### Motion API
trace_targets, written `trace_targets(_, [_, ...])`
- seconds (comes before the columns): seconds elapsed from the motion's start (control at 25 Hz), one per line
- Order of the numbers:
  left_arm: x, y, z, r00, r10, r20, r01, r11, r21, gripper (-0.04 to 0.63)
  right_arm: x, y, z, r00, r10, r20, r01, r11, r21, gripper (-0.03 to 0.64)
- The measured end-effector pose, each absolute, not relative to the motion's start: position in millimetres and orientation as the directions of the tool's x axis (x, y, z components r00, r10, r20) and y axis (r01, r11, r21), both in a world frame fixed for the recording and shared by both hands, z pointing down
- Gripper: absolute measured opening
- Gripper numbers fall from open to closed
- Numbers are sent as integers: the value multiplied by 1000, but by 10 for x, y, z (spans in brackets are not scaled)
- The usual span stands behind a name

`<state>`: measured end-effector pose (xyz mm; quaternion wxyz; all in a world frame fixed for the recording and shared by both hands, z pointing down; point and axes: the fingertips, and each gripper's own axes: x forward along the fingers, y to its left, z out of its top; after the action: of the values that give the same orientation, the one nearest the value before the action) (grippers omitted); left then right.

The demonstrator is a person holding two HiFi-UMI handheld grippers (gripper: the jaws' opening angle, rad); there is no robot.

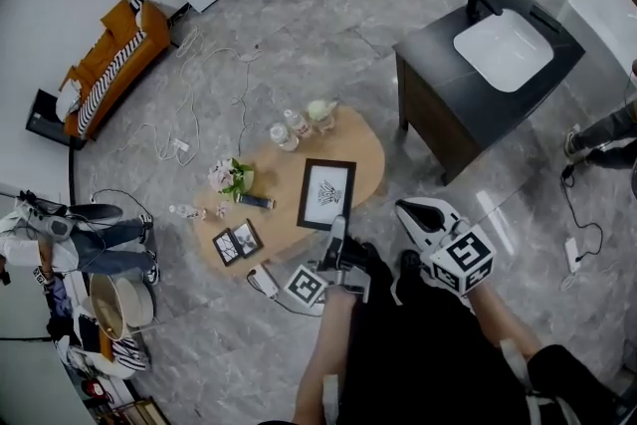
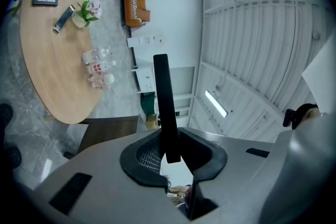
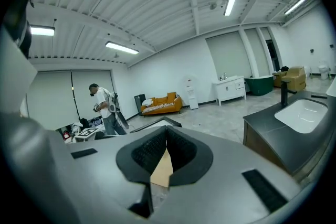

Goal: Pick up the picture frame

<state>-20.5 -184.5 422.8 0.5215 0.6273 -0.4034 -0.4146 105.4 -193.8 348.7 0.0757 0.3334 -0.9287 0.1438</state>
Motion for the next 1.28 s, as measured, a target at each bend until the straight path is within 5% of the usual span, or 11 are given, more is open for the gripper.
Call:
trace_targets(0.64, [-141,-1242,3675,307,-940,-152,-57,-178,982,75,930,-1651,3442,-773,-597,216,-634,739,-227,12])
trace_targets(1.28, [-739,261,3629,396,-909,-127,-48,-159,986,75,400,-70,3226,-706,-671,226,-706,689,-162,12])
